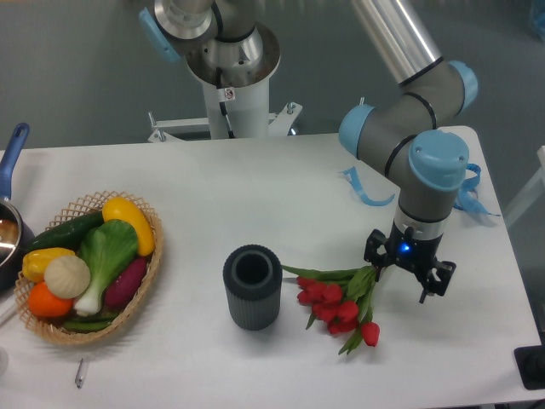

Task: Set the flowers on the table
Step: 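Lay the tulips on the table beside the grey vase and open the gripper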

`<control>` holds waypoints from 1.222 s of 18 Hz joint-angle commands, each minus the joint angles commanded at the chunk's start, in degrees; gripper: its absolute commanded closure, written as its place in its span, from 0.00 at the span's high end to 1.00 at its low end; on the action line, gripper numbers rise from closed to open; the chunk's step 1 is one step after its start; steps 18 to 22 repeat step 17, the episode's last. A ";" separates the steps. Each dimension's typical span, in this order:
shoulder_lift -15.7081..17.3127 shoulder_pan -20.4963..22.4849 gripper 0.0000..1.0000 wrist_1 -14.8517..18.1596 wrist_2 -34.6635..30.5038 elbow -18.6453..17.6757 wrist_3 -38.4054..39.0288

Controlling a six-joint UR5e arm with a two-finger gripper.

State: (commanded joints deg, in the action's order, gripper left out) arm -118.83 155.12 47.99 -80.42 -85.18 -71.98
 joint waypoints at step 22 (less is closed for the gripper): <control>5.54 13.37 1.00 18.46 0.53 4.41 -35.42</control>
